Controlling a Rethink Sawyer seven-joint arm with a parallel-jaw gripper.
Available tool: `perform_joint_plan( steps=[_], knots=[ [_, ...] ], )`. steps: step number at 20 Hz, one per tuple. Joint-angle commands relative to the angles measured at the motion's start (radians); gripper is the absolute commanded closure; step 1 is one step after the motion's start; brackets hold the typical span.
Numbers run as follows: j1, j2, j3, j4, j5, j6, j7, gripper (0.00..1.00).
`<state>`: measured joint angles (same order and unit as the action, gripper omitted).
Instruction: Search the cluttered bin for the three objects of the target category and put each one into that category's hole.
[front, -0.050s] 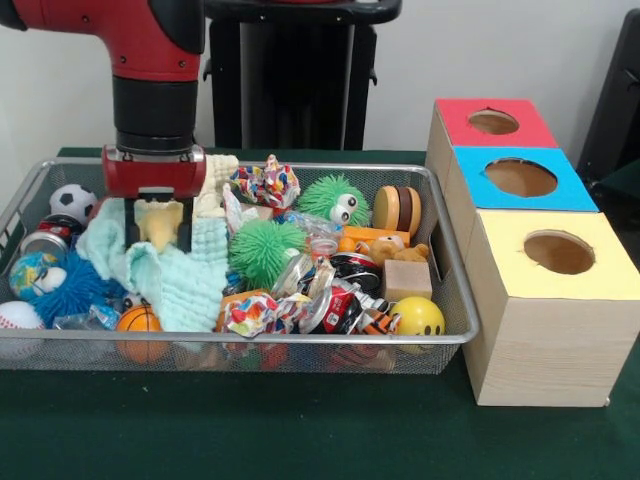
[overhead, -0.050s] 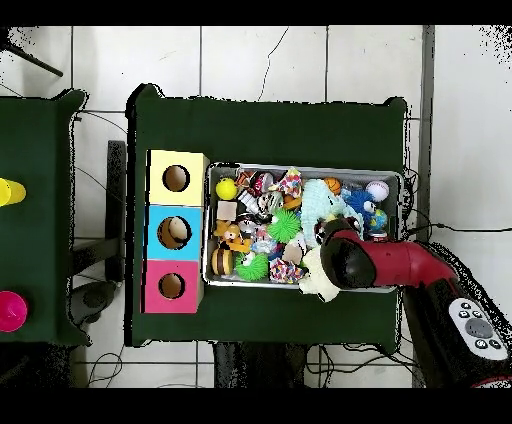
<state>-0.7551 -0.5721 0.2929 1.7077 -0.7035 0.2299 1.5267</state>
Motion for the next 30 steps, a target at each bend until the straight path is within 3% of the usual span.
perform_joint_plan(
  steps=[1,13,21,30],
  knots=[
    [-0.017,0.065,0.020,-0.016,0.003,0.093,0.010,0.00],
    [-0.016,0.140,0.004,-0.030,0.058,0.143,0.036,0.00],
    [-0.003,0.094,-0.004,-0.006,0.090,0.187,0.021,0.00],
    [0.009,-0.015,-0.002,0.059,0.153,0.301,0.008,0.00]
  ],
)
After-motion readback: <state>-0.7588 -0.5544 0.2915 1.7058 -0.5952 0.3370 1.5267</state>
